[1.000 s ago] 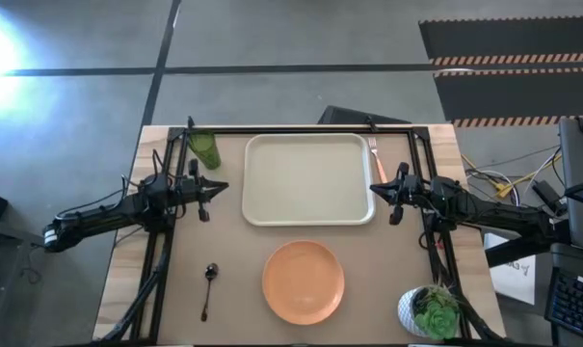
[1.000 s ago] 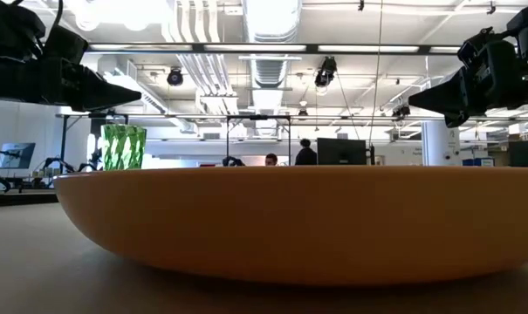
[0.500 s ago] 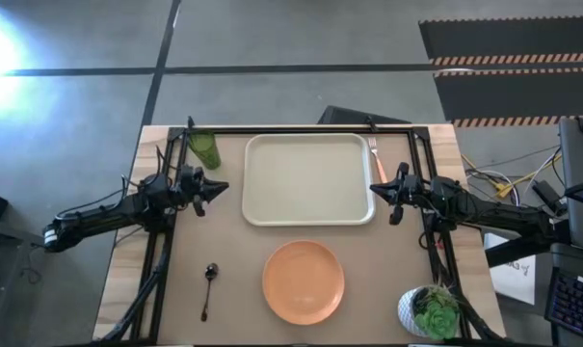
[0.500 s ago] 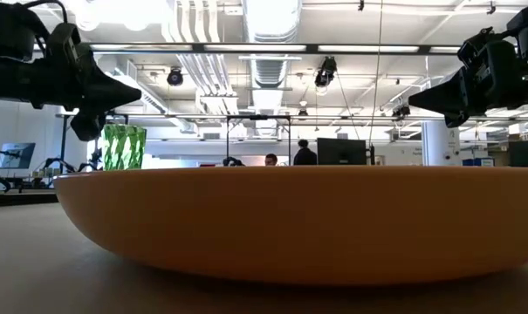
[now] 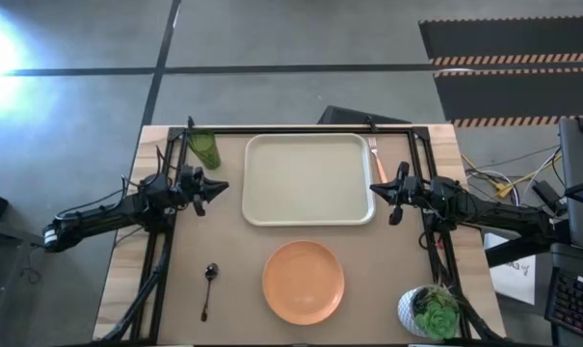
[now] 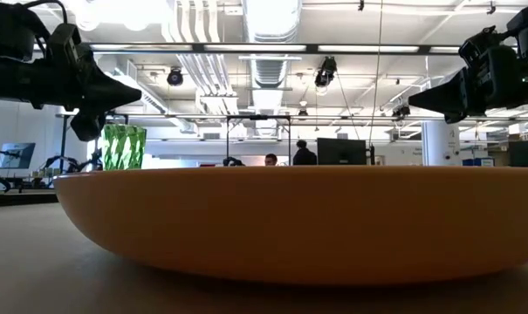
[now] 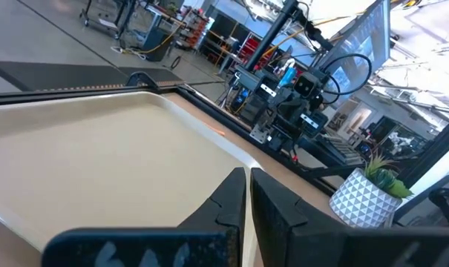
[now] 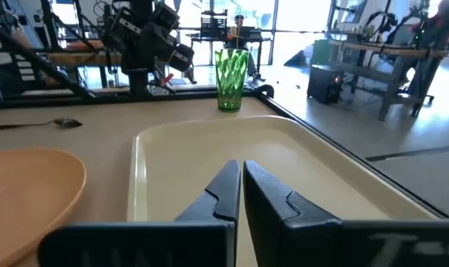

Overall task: Pick and place plate/cup/fork/spoon on tray
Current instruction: Put the orange plate on the light brown serving tray

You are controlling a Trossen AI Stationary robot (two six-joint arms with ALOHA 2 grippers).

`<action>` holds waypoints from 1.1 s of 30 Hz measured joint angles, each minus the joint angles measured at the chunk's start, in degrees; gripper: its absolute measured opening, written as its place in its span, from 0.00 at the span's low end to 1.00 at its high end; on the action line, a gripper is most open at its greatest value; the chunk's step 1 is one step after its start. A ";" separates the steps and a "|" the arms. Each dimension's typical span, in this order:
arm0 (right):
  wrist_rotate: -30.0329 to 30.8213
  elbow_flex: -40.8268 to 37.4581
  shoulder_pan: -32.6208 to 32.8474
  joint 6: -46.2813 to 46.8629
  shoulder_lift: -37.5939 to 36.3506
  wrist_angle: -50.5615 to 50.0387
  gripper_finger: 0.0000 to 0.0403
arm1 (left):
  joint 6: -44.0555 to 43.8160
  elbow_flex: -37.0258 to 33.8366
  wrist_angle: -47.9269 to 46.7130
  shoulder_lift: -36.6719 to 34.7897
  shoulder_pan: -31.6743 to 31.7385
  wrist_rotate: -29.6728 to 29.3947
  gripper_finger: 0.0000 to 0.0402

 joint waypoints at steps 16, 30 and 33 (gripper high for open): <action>1.70 -0.01 0.02 20.83 0.02 0.56 0.02 | -0.22 0.00 7.72 0.00 0.00 -0.26 0.01; 1.12 0.00 0.04 23.54 0.02 27.63 0.02 | 0.02 2.92 12.70 0.05 -0.81 2.62 0.00; 0.90 1.22 0.04 27.24 0.05 28.69 0.02 | 1.87 5.52 12.76 -0.01 -1.75 3.26 0.00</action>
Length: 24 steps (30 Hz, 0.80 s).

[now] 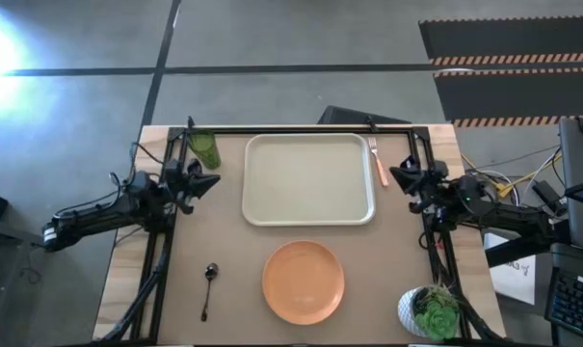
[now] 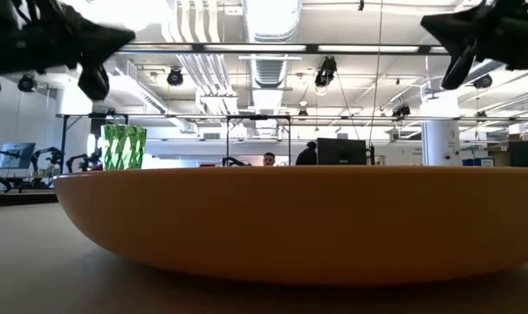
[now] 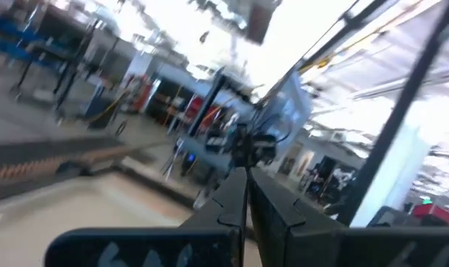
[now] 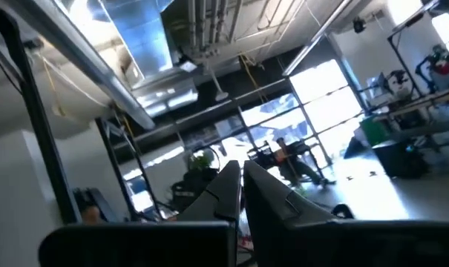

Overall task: Pick and place plate/cup/fork/spoon on tray
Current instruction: Put the orange plate on the light brown serving tray

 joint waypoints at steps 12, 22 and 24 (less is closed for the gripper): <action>-7.86 21.04 0.13 -4.35 18.81 -5.33 0.02 | 11.39 22.08 -14.48 13.88 -4.92 2.03 0.00; -16.05 53.28 0.51 -13.54 39.12 -39.89 0.02 | 22.18 46.69 -42.10 24.80 -7.74 2.97 0.00; -16.04 58.85 1.20 -13.50 42.75 -46.44 0.02 | 22.07 49.76 -46.99 25.62 -7.76 2.81 0.00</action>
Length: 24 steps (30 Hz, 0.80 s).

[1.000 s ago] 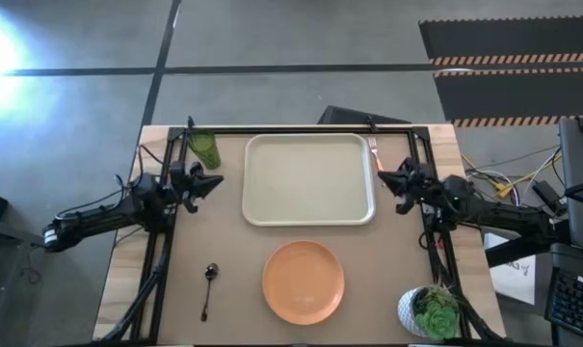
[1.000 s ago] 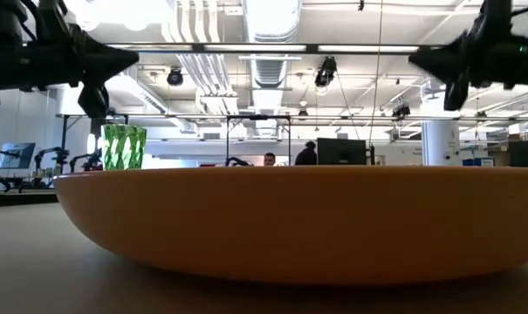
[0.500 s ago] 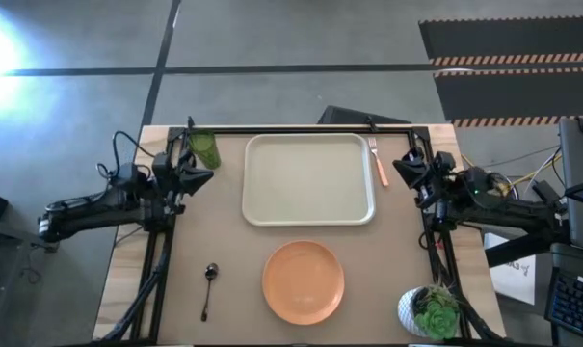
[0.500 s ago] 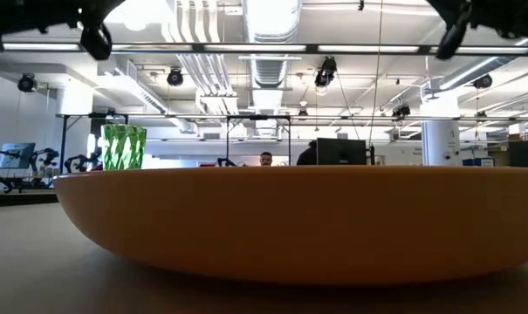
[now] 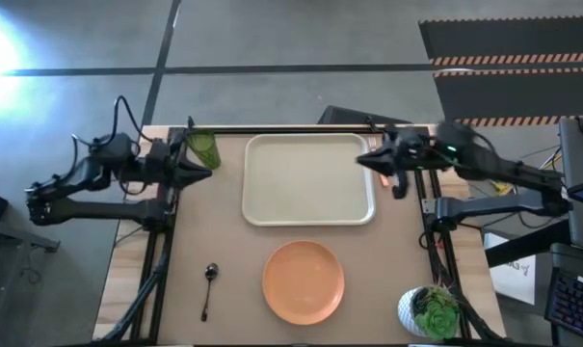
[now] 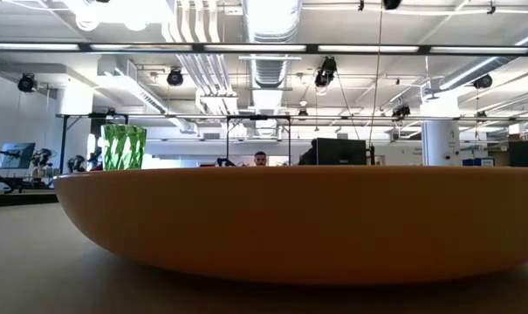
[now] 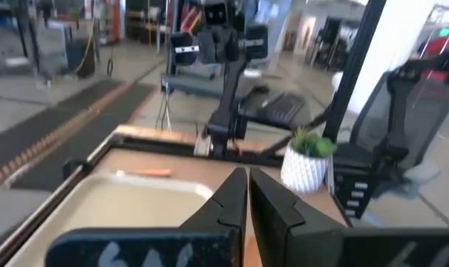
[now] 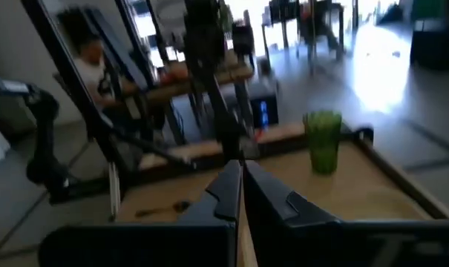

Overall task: Pick and place plate/cup/fork/spoon on tray
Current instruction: Put the orange plate on the light brown serving tray

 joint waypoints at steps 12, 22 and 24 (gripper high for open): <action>6.22 22.21 5.67 1.42 23.99 -25.86 0.10 | -0.04 3.04 -5.86 -2.55 0.00 -0.01 0.00; 3.95 26.58 11.04 7.18 40.96 -34.32 0.35 | -1.63 2.93 -9.36 -6.05 0.00 0.00 0.00; 2.15 26.54 13.25 8.35 43.51 -34.41 0.37 | -1.69 2.87 -10.16 -6.61 0.00 -0.01 0.00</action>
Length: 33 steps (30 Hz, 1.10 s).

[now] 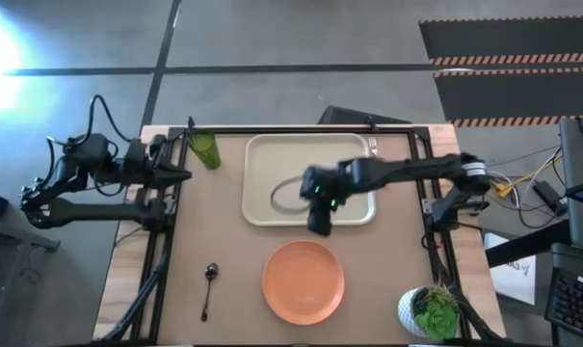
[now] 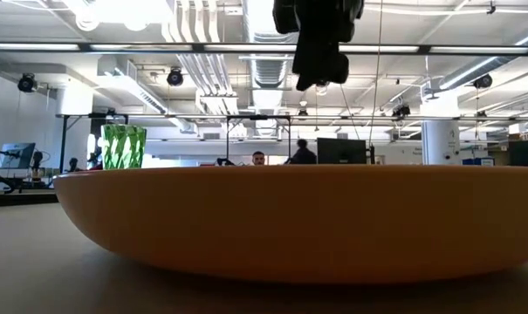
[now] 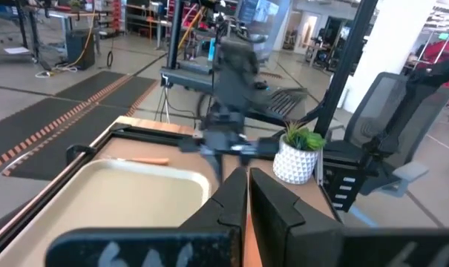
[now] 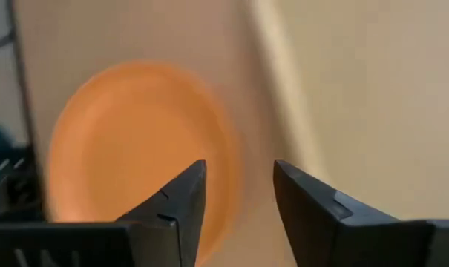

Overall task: Pick and place plate/cup/fork/spoon on tray
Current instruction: Put the orange plate on the light brown serving tray

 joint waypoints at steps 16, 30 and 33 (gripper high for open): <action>4.25 0.06 11.05 6.68 14.25 -5.47 0.38 | 0.00 -0.78 0.04 -0.99 -0.02 0.01 0.00; 10.18 0.08 10.64 6.77 14.88 -7.31 0.37 | 0.00 -0.95 0.02 0.48 0.00 0.01 0.00; 11.39 -0.03 10.55 6.70 14.90 -6.62 0.37 | 0.00 -0.98 0.08 1.02 0.00 0.01 0.00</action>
